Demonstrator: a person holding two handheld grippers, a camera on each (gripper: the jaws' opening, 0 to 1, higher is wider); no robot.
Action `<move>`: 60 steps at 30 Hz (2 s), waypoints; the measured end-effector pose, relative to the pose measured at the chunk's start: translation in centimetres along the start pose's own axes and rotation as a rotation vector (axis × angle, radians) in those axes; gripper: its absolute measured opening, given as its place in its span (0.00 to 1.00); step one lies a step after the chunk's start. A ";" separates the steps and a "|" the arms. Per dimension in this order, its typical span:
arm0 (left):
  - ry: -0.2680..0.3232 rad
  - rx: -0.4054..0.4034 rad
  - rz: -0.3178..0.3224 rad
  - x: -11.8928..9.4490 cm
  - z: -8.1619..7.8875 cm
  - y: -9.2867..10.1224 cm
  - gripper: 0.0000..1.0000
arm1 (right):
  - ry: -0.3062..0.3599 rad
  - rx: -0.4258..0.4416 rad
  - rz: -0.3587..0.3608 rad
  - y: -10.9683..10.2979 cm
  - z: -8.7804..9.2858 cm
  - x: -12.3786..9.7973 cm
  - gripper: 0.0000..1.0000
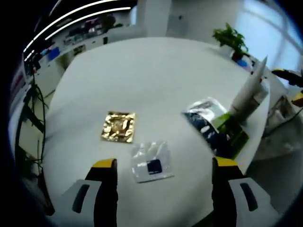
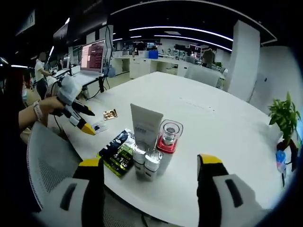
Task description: Arrange the skincare products in the storage area until every visible bottle or jar stands upright without overlapping.
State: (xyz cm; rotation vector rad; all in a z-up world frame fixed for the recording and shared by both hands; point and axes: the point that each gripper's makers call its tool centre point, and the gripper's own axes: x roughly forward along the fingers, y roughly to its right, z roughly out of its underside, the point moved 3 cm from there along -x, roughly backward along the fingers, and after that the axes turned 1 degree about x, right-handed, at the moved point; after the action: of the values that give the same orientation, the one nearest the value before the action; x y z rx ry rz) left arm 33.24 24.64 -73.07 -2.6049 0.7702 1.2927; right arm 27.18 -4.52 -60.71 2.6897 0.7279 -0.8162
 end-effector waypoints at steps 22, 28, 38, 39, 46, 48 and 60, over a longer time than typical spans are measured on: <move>-0.120 0.023 -0.022 2.0 1.4 -1.1 0.53 | 0.013 0.040 0.024 0.4 0.5 -0.4 0.81; -0.130 0.028 -0.040 2.0 1.5 -1.5 0.47 | 0.012 0.045 0.021 0.4 0.7 -0.4 0.81; -0.143 0.067 -0.078 2.2 1.4 -1.9 0.38 | 0.004 0.043 0.009 0.3 0.8 -0.3 0.81; -0.145 0.066 -0.081 2.2 1.4 -1.9 0.38 | 0.003 0.042 0.007 0.2 0.8 -0.2 0.81; -0.153 0.085 -0.069 2.3 1.2 -1.6 0.38 | 0.004 0.039 0.001 0.1 0.8 -0.2 0.80; -0.155 0.099 -0.058 2.4 1.2 -1.4 0.37 | 0.003 0.036 -0.003 0.1 0.8 -0.2 0.80; -0.180 0.226 0.029 2.4 1.3 -0.3 0.37 | -0.004 0.040 -0.008 0.0 1.1 -0.2 0.80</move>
State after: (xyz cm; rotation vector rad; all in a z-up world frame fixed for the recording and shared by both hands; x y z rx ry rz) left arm 33.64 24.40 -75.77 -2.2751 0.8698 1.3394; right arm 26.51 -4.99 -61.50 2.7216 0.7292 -0.8459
